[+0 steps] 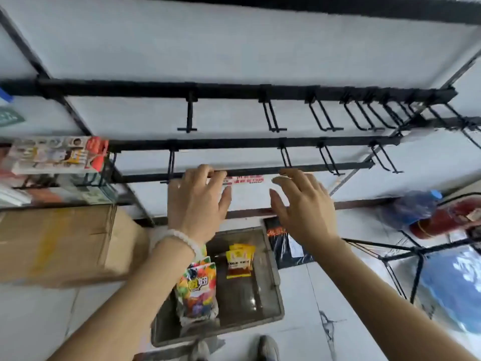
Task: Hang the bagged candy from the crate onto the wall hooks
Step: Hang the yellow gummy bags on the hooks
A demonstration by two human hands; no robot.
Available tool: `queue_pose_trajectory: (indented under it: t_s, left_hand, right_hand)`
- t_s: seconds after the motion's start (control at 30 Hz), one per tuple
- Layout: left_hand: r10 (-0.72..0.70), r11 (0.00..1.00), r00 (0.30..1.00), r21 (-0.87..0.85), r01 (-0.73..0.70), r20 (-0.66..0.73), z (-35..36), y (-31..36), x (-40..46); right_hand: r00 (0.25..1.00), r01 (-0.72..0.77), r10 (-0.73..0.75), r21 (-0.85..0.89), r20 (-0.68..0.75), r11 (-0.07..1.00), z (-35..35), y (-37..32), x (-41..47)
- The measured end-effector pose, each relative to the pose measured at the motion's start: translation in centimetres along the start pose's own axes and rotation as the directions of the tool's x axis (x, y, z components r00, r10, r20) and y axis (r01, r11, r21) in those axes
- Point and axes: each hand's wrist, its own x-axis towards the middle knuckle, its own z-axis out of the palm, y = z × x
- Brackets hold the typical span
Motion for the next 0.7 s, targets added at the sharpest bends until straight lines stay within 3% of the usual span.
queue_pose_trajectory:
  t_s: [0.17,0.3,0.47,0.6,0.7]
  left_hand:
    - [-0.165,0.985,0.966,-0.008,0.170,0.197,9.9,0.7,-8.5]
    - [-0.260,0.966,0.912,0.091,0.244,0.317,17.8,1.6,-15.7]
    - [-0.368,0.929,0.806,0.163,0.331,0.464,27.3,1.8,-23.3]
    - [-0.390,0.920,0.759,0.190,0.343,0.521,34.5,0.9,-27.6]
    - [-0.378,0.925,0.750,0.187,0.331,0.543,40.7,-0.7,-29.6]
  right_hand:
    - [0.974,-0.004,-0.006,0.042,0.228,0.999,7.9,2.6,-8.1]
    - [0.924,-0.007,-0.025,0.084,0.381,0.996,14.8,5.2,-14.9]
    - [0.837,-0.063,0.010,0.078,0.547,0.995,24.2,8.2,-22.9]
    - [0.749,-0.097,0.056,0.026,0.660,0.995,31.8,9.9,-27.3]
    - [0.726,-0.114,0.072,0.016,0.684,0.993,38.0,10.9,-29.6]
